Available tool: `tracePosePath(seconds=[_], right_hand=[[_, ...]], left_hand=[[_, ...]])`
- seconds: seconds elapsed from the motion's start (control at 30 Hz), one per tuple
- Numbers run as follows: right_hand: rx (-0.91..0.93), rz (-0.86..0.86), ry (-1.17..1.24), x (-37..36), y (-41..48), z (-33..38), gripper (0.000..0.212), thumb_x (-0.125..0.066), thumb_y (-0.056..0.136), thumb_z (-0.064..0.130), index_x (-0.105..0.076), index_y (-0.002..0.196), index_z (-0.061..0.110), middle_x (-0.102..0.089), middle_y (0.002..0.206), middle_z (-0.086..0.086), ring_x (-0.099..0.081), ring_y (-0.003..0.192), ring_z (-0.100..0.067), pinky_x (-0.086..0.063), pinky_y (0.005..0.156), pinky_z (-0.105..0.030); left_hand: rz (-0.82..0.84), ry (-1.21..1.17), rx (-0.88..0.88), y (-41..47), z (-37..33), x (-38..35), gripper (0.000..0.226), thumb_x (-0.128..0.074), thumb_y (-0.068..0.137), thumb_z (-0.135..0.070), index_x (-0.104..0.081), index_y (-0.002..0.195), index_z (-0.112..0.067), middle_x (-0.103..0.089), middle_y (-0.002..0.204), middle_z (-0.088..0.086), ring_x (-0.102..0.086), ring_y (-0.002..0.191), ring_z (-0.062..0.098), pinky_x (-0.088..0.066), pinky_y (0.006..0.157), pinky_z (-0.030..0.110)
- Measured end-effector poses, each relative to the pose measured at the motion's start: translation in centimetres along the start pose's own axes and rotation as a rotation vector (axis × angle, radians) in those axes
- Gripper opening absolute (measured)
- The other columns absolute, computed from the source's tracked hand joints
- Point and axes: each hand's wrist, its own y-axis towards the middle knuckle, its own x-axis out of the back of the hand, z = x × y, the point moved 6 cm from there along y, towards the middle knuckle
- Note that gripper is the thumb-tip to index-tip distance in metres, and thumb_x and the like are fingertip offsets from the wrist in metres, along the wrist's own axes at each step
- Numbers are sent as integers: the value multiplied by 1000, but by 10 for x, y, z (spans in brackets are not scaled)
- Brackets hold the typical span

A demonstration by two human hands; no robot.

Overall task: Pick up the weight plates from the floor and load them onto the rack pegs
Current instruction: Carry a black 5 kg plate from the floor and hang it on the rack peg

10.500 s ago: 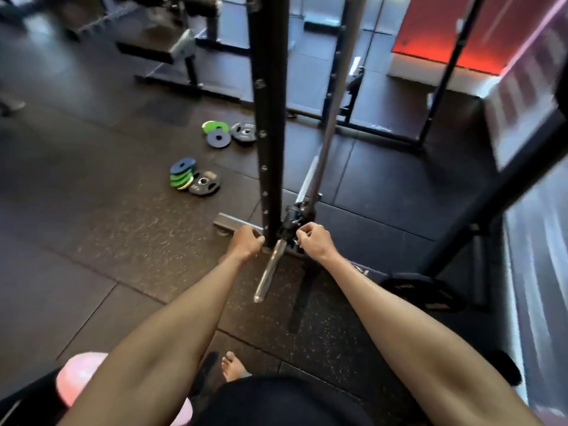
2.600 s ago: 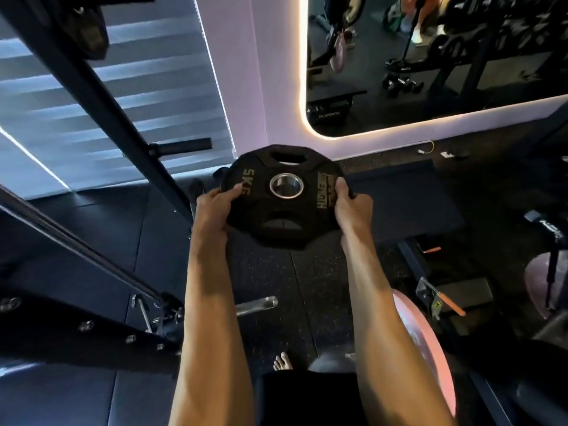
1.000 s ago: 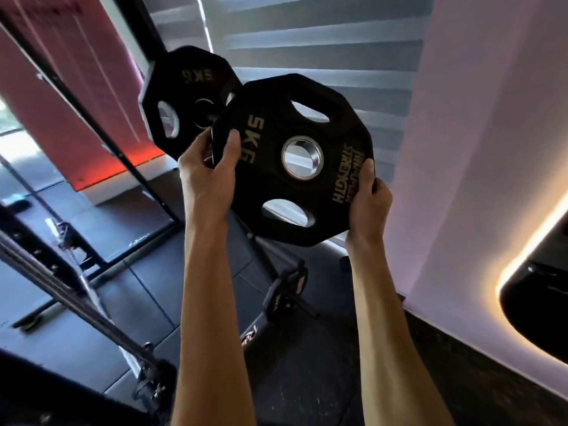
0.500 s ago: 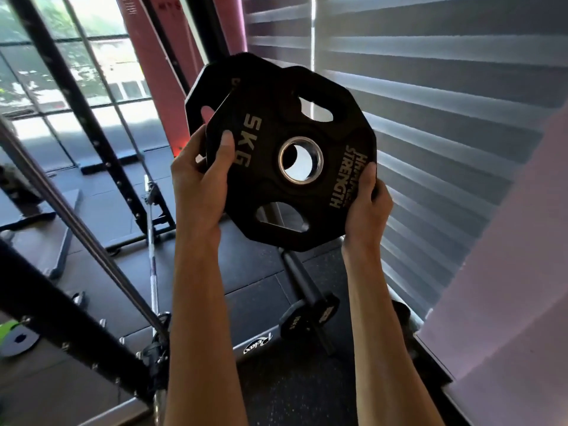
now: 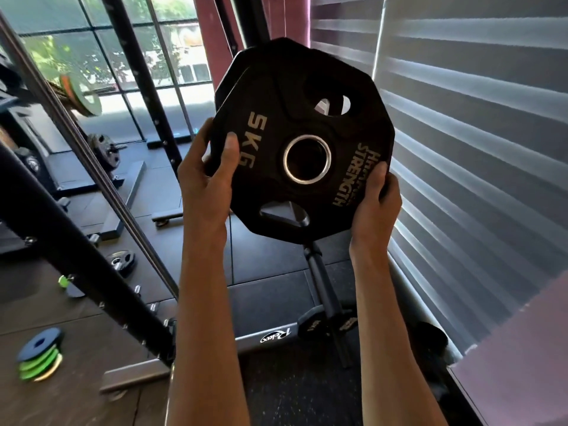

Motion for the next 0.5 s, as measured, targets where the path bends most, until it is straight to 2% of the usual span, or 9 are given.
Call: tracePosePath(seconds=[0.1,0.23,0.3,0.37,0.43,0.5], right_hand=[[34,12,-2,-6,7,-4,42,-39,106,38,-54,129,7,-64,117,-5,-63,103,-10,-56,84,-18],[37,36,-60,-20,21,-17,42,-38,105,41,-55,129,10,-64,120,-4,-62,109,-12,-55,92,-26],[28,56,-86,-30,32,-22,45,-37,104,45,-56,129,13,-64,121,-2,-61,111,-12,-54,94,-27],[30,86,-92,-39,42,-24,44,-37,105,42,-56,128,9,-63,120,-5,-61,106,-12,-53,88,-22],[37,111,-94,-48,50,-25,42,-36,107,37,-55,128,5,-61,117,-6,-57,101,-10,-49,79,-10],[37,128,-101,-55,57,-29,42,-35,107,36,-53,130,6,-60,120,-5,-56,102,-8,-46,76,-4]], left_hand=[[3,-5,-18,4,11,1,33,-54,100,-15,-54,133,-15,-72,97,-21,-66,99,-5,-51,76,10],[-35,22,-58,18,24,0,42,-54,100,-19,-48,141,-11,-68,113,-11,-65,108,3,-52,82,16],[-64,39,-66,28,29,-3,43,-55,99,-22,-48,141,-14,-67,110,-17,-64,105,-5,-51,80,12],[-88,39,-69,40,36,-7,43,-55,100,-21,-49,141,-13,-65,109,-19,-63,103,-9,-50,78,10],[-98,21,-63,50,44,-9,43,-55,99,-20,-48,142,-13,-66,111,-17,-63,105,-5,-51,81,12],[-103,16,-58,58,52,-10,44,-55,99,-21,-48,142,-14,-66,112,-17,-63,107,-3,-50,83,13]])
